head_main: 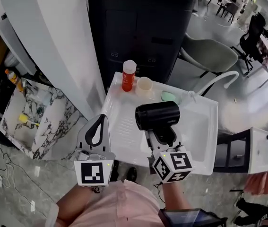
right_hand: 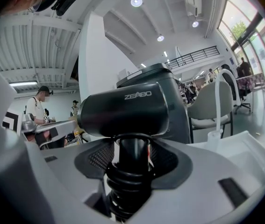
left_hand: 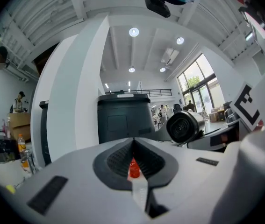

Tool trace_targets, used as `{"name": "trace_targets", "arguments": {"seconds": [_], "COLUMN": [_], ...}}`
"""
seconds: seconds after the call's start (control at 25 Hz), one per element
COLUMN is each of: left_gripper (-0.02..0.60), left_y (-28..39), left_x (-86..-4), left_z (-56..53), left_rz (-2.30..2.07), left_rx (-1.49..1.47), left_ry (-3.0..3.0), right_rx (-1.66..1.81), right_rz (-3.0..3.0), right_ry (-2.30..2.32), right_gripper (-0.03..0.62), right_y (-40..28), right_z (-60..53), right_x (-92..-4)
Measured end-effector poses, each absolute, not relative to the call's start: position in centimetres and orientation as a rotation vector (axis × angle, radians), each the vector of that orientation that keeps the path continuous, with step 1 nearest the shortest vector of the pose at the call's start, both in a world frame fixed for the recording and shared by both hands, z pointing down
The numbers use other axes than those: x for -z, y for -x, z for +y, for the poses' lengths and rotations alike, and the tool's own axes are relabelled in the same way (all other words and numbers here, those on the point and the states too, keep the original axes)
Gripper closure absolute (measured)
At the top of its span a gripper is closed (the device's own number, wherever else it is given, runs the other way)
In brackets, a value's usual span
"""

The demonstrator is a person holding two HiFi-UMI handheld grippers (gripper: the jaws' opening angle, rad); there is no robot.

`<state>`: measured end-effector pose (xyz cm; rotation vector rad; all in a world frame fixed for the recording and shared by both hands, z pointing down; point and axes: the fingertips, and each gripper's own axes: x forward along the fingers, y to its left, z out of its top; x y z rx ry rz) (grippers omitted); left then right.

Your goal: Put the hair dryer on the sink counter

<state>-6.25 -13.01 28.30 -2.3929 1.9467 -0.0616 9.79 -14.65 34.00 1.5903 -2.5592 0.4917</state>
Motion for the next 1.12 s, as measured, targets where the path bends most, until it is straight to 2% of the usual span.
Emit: {"name": "trace_targets", "arguments": {"seconds": [0.72, 1.12], "left_gripper": [0.572, 0.572], "left_y": [8.2, 9.6], "left_x": [-36.1, -39.4], "left_z": [-15.0, -15.8], "left_rz": [2.018, 2.087], "left_rx": [0.227, 0.29], "left_ry": [2.535, 2.551], "right_rx": [-0.796, -0.783], "right_rz": [-2.321, -2.22], "right_ry": [-1.365, -1.183], "right_gripper": [0.35, 0.349], "right_y": [-5.8, -3.4], "right_z": [-13.0, -13.5], "right_x": [-47.8, -51.6]}}
